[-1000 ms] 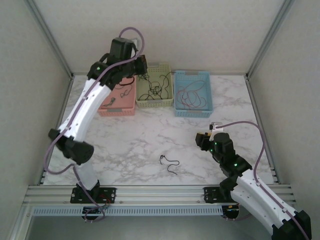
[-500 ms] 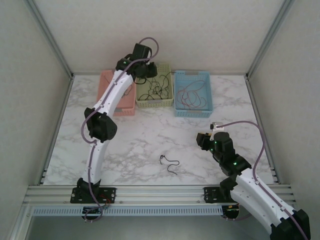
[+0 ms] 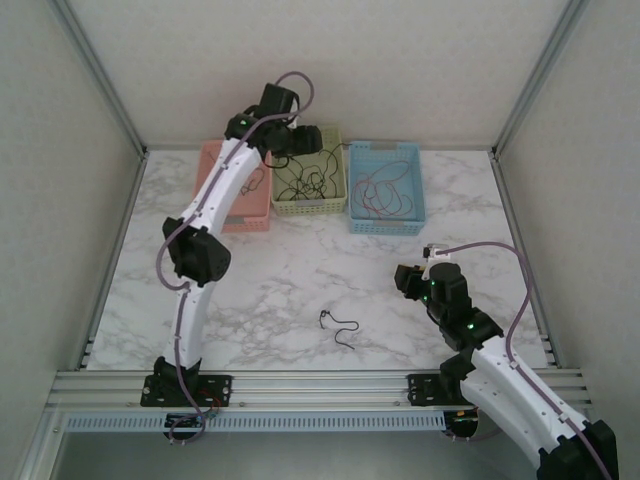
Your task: Untangle the cables
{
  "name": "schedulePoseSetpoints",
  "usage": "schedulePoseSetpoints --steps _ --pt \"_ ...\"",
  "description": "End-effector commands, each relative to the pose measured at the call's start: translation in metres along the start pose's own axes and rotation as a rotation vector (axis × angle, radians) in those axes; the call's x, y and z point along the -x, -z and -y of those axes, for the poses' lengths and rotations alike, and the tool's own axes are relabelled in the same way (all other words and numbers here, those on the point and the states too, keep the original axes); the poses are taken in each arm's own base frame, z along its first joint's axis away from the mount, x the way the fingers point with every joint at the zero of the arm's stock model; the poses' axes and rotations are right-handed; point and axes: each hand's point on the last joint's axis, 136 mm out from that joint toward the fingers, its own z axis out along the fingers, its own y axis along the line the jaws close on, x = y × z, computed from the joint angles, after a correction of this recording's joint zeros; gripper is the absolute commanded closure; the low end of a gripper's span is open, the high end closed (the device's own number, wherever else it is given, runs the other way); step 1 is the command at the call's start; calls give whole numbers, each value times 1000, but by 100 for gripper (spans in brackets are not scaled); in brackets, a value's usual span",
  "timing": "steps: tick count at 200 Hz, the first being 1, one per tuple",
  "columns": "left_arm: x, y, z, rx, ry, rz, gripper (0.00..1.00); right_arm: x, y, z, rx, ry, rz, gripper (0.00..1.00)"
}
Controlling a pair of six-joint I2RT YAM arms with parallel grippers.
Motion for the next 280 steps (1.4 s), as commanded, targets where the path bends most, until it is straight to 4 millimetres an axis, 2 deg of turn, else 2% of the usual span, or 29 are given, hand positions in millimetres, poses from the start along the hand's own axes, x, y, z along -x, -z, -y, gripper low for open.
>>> schedulePoseSetpoints --steps 1,24,45,63,67,70,79,108,122,136,153,175,205,243,280 --pt "18 99 33 -105 -44 113 35 -2 -2 2 -3 -25 -8 55" --pt "-1 150 41 -167 -39 177 33 -2 -2 5 -21 -35 -14 55" --pt "-47 178 31 -203 13 188 32 -1 -2 7 -36 -41 -27 54" --pt "-104 183 15 -229 51 142 31 0 3 -3 -2 -45 -78 55" --pt "-119 180 9 -219 60 118 31 -6 3 -4 3 -53 -109 55" --pt "-128 182 5 -216 63 110 31 3 6 -10 19 -61 -107 55" --pt "-156 183 -8 -202 81 74 31 0 9 -19 48 -88 -168 55" --pt "-234 189 -42 -196 156 -17 30 -32 21 -53 167 -180 -448 58" --pt "-264 191 -59 -179 194 -43 30 -51 28 -68 206 -203 -581 59" --pt "-286 193 -72 -162 236 -58 29 -68 36 -81 224 -190 -687 59" --pt "-297 199 -82 -146 261 -46 29 -84 44 -91 226 -136 -769 59" --pt "-300 203 -89 -110 240 -43 29 -99 51 -102 247 -53 -842 59" --pt "-297 202 -85 -108 211 -73 29 -118 60 -110 255 62 -937 59" --pt "-290 203 -85 -106 211 -40 30 -141 53 -126 305 147 -976 56" --pt "-290 207 -87 -101 208 -28 29 -162 41 -122 280 225 -997 54"
